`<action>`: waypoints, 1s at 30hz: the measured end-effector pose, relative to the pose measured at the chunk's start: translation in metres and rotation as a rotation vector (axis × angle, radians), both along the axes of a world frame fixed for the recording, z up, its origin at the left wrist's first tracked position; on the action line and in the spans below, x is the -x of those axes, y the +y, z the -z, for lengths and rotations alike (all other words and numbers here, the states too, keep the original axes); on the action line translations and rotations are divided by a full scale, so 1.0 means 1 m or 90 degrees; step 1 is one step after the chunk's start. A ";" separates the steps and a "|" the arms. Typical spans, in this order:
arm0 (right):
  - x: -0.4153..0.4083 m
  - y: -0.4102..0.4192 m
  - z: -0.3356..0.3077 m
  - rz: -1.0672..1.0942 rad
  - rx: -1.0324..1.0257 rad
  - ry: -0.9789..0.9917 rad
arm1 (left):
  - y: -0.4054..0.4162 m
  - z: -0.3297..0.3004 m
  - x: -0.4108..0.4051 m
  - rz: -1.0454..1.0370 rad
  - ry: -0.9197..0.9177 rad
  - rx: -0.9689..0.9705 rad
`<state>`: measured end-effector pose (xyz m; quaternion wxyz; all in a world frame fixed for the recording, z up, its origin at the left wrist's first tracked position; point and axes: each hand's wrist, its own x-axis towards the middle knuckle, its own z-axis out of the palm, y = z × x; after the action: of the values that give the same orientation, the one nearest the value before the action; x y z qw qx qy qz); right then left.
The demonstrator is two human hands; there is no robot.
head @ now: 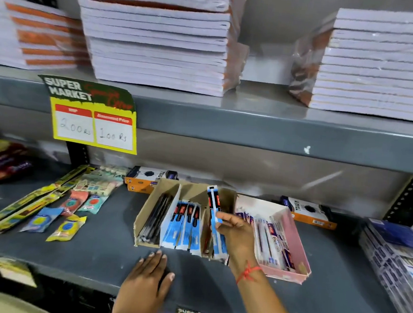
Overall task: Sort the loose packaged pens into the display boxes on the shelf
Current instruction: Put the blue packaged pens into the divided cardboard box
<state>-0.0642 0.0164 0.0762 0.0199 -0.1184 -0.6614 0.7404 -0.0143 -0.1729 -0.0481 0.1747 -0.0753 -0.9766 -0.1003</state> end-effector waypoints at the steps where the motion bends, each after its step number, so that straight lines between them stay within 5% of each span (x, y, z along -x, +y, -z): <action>1: 0.004 -0.010 -0.001 0.005 -0.011 -0.003 | -0.007 0.000 0.001 -0.009 -0.001 0.004; 18: 0.054 -0.100 0.014 -0.086 -0.370 -0.104 | -0.015 0.013 0.009 0.034 0.153 -0.095; 30: 0.057 -0.099 0.026 -0.096 -0.524 -0.155 | -0.014 0.012 0.006 0.045 0.096 -0.120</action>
<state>-0.1214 -0.0827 0.0506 -0.0667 -0.1383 -0.9058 0.3950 -0.0198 -0.1873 -0.0605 0.2505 -0.1002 -0.9437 -0.1916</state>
